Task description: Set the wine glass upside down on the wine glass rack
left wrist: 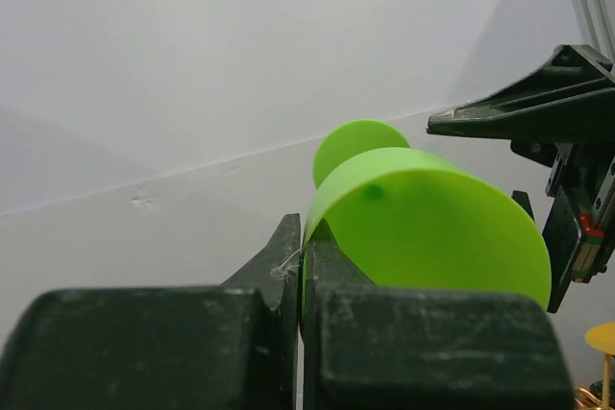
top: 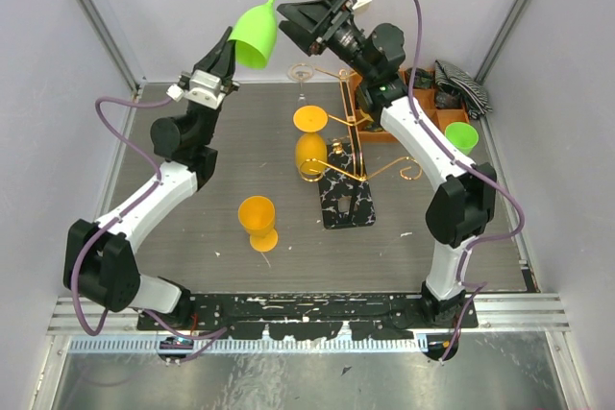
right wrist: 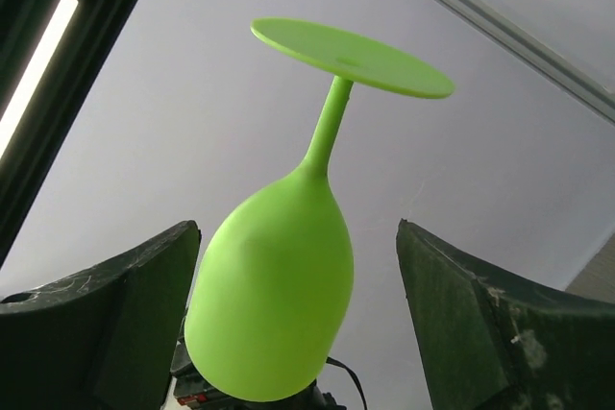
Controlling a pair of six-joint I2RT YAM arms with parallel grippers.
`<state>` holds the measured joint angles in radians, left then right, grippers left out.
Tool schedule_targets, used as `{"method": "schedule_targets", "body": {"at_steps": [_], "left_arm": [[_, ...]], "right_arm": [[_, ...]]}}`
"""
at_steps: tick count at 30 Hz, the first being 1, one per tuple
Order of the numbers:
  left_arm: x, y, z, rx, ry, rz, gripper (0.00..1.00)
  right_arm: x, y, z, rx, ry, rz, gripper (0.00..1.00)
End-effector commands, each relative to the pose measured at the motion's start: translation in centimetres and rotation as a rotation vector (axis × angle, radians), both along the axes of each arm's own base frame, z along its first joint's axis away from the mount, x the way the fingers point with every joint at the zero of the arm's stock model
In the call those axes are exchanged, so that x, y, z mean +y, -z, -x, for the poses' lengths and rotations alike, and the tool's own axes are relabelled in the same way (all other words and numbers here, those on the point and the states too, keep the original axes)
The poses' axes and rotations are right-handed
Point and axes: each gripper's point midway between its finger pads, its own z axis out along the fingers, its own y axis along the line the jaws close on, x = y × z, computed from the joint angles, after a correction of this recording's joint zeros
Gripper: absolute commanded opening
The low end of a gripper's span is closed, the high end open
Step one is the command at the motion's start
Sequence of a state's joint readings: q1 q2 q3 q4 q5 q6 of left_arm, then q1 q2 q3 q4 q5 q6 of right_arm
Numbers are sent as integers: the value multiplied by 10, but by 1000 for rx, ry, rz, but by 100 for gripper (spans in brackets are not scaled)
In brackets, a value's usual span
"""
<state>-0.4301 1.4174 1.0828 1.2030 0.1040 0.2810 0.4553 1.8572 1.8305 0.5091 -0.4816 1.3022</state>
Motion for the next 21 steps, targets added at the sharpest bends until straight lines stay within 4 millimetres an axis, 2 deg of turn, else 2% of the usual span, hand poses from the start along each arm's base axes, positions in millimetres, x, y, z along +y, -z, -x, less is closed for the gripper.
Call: {"method": "schedule_targets", "body": {"at_steps": [1,9,21], "left_arm": [[11,-21,22,-100,-30,14,0],[13,-21,20,-110,-51,18,0],[8,-22,16,-111,-34,19,0]], "right_arm": [[-4,-48,20,-107,-35,-122,87],[7,-45,12,-106,-33,-129,82],[9,-52,1,-121,4,-166,77]]}}
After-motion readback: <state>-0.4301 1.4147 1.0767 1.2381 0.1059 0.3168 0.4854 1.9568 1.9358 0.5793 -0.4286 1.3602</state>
